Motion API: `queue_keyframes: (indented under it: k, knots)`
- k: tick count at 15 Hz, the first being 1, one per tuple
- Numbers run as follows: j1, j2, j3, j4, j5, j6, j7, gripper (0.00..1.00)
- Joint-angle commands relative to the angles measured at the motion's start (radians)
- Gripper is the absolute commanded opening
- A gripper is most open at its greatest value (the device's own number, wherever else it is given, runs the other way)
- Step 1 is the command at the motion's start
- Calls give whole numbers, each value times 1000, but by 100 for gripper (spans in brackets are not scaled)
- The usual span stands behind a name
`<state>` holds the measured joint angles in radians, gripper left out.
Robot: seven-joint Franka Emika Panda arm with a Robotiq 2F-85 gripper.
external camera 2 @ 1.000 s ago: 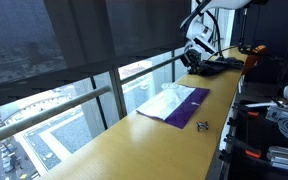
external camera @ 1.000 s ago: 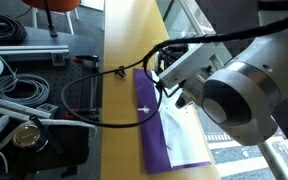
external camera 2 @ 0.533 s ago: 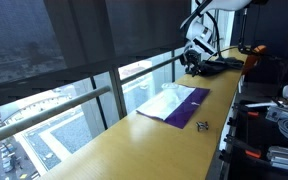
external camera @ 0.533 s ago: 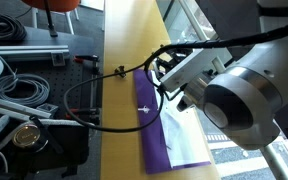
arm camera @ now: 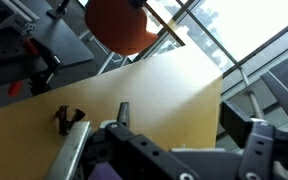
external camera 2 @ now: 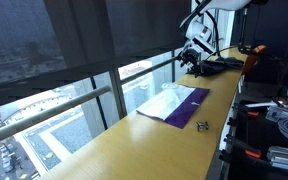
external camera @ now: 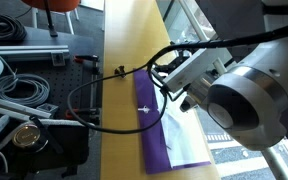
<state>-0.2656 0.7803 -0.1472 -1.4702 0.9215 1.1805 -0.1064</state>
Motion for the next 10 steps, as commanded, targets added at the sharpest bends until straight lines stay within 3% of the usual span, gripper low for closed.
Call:
queue_keyframes:
  k: [1, 10]
  knots:
    - [-1, -4, 10, 0, -14, 12, -7, 98]
    - [28, -89, 9, -5, -63, 192, -37, 100]
